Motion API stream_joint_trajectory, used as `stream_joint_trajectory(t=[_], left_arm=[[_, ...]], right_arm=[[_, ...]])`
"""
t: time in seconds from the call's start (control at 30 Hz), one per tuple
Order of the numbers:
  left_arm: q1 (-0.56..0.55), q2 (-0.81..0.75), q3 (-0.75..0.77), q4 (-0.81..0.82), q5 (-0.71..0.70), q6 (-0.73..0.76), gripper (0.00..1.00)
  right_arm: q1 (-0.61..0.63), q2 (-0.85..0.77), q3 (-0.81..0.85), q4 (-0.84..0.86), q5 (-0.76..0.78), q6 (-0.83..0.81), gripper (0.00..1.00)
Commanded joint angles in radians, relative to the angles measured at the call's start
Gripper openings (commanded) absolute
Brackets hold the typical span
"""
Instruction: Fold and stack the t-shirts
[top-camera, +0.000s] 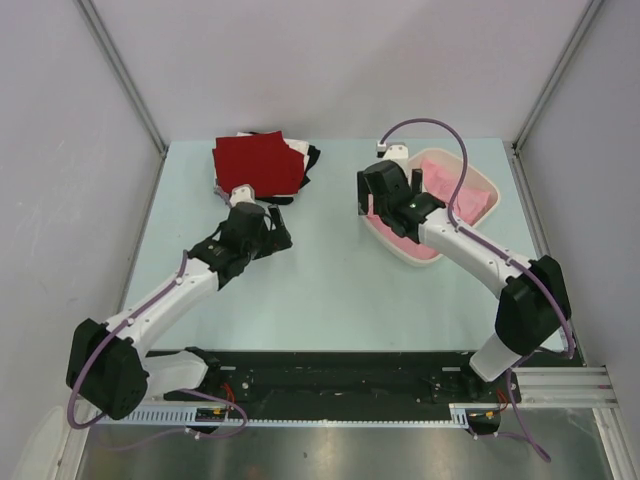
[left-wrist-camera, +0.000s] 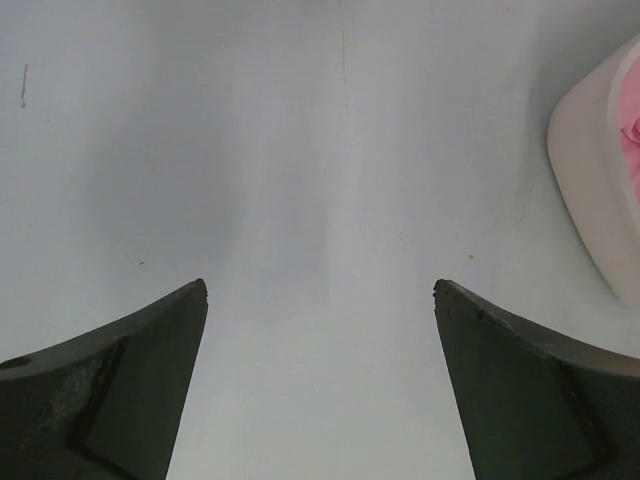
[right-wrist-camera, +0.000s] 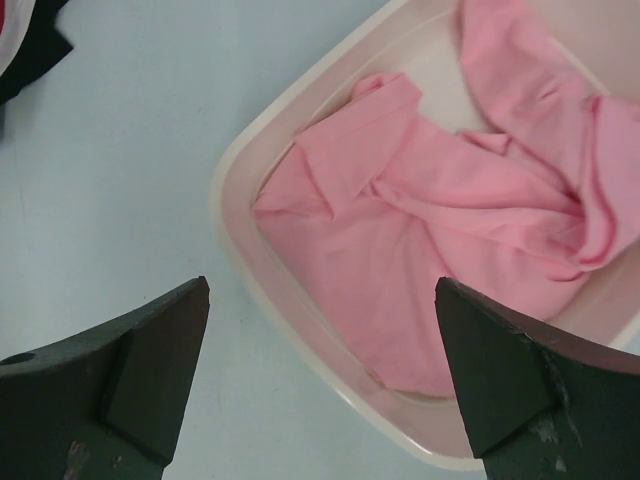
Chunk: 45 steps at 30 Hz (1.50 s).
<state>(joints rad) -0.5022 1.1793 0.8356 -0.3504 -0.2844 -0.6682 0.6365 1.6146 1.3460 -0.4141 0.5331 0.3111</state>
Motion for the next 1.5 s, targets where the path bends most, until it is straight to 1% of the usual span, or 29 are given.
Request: stream_joint_trajectory(t=[0.0,0.07,0.13,0.2,0.23,0.3,0.4,0.43,0.47,0.6,0.7,0.87,1.03,1.23,1.27,1.3,1.37,1.4,1.47], left_arm=[[0.007,0.028,0.111,-0.055,0.030,0.055,1.00],[0.010,0.028,0.149,-0.064,0.011,0.062,1.00],[0.027,0.031,0.187,-0.088,0.002,0.062,1.00],[0.046,0.051,0.209,-0.131,-0.016,0.059,1.00],[0.057,0.060,0.233,-0.156,-0.050,0.049,1.00],[0.082,0.080,0.247,-0.195,-0.062,0.044,1.00],[0.099,0.059,0.226,-0.185,-0.061,0.035,1.00],[0.100,0.045,0.199,-0.176,-0.058,0.022,1.00],[0.102,0.014,0.185,-0.164,-0.029,0.015,1.00],[0.109,-0.046,0.142,-0.160,0.001,-0.008,1.00],[0.113,-0.059,0.135,-0.183,0.001,-0.018,1.00],[0.114,-0.076,0.106,-0.180,0.002,-0.024,1.00],[0.116,-0.064,0.103,-0.177,0.047,-0.021,1.00],[0.116,-0.069,0.094,-0.173,0.063,-0.004,1.00],[0.116,-0.070,0.092,-0.173,0.063,-0.002,1.00],[0.116,-0.070,0.091,-0.173,0.063,-0.002,1.00],[0.117,-0.072,0.089,-0.173,0.068,-0.002,1.00],[0.117,-0.073,0.089,-0.176,0.070,-0.004,1.00],[0.117,-0.081,0.086,-0.179,0.074,-0.005,1.00]], right_arm=[[-0.011,-0.082,0.025,0.025,0.176,-0.099,1.00],[-0.041,-0.096,0.031,0.009,0.179,-0.110,1.00],[-0.092,-0.094,0.033,0.003,0.136,-0.128,1.00],[-0.124,-0.049,0.053,-0.028,0.114,-0.141,1.00],[-0.159,-0.026,0.070,-0.046,0.110,-0.139,1.00],[-0.195,0.037,0.096,-0.083,0.088,-0.115,1.00],[-0.286,0.085,0.099,-0.062,-0.008,-0.041,1.00],[-0.308,0.093,0.099,-0.043,-0.027,-0.027,1.00],[-0.342,0.100,0.097,-0.031,-0.042,-0.011,1.00],[-0.399,0.165,0.114,-0.002,-0.119,-0.006,1.00],[-0.423,0.215,0.142,-0.023,-0.121,0.009,1.00],[-0.451,0.327,0.133,-0.028,-0.113,0.039,1.00],[-0.472,0.418,0.137,-0.020,-0.108,0.036,1.00],[-0.514,0.501,0.137,-0.063,-0.179,0.065,1.00],[-0.514,0.508,0.139,-0.071,-0.205,0.062,0.96],[-0.515,0.513,0.137,-0.074,-0.206,0.063,0.76],[-0.517,0.508,0.136,-0.095,-0.199,0.083,0.40],[-0.515,0.495,0.136,-0.097,-0.203,0.083,0.00],[-0.511,0.470,0.136,-0.109,-0.188,0.089,0.00]])
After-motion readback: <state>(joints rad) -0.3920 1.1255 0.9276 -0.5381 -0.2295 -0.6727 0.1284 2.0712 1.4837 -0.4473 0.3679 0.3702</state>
